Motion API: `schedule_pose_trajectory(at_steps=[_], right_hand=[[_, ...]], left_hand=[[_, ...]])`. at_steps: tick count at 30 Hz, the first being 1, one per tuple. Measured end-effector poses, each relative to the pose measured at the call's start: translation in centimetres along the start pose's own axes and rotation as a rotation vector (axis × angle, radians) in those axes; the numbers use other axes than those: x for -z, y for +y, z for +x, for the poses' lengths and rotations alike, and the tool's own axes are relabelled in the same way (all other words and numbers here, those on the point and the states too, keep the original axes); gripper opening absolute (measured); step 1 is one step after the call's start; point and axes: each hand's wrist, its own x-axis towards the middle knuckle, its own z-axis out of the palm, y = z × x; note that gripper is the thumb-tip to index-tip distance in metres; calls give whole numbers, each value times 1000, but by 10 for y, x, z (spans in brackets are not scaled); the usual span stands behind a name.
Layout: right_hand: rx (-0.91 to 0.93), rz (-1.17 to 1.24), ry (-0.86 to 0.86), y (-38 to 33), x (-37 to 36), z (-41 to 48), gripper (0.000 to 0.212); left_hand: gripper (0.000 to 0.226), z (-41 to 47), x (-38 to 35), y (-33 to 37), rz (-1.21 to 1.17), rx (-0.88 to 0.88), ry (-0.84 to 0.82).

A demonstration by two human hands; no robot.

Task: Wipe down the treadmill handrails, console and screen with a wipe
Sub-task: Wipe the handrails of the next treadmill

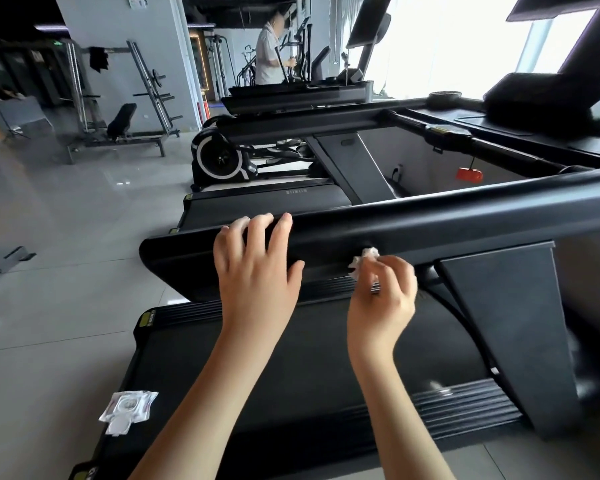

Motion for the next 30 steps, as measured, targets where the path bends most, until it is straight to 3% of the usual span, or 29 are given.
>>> schedule_pose_trajectory(at_steps=[4,9,15,18,22,27,30], right_hand=[[117,57,-69,-10,0,13,15],[-9,65,95,-2,1,33,12],[130,70,-79,-11,0,38,12],[46,85,-48,0,7,65,22],[25,64,-3,4,7,47,17],[68,101,-92,4,7,48,12],[38,97,10,20,15,64,12]], left_hand=[[60,-2,-1,2,-38,-7,10],[61,-1,-1,3,-55,-14,15],[60,-1,-2,5,-9,-17,28],[58,0,-3,6,12,-10,41],[60,-1,-4,8,40,-10,44],[60,1,-4,12,38,8,44],[60,2,-4,16,7,45,42]])
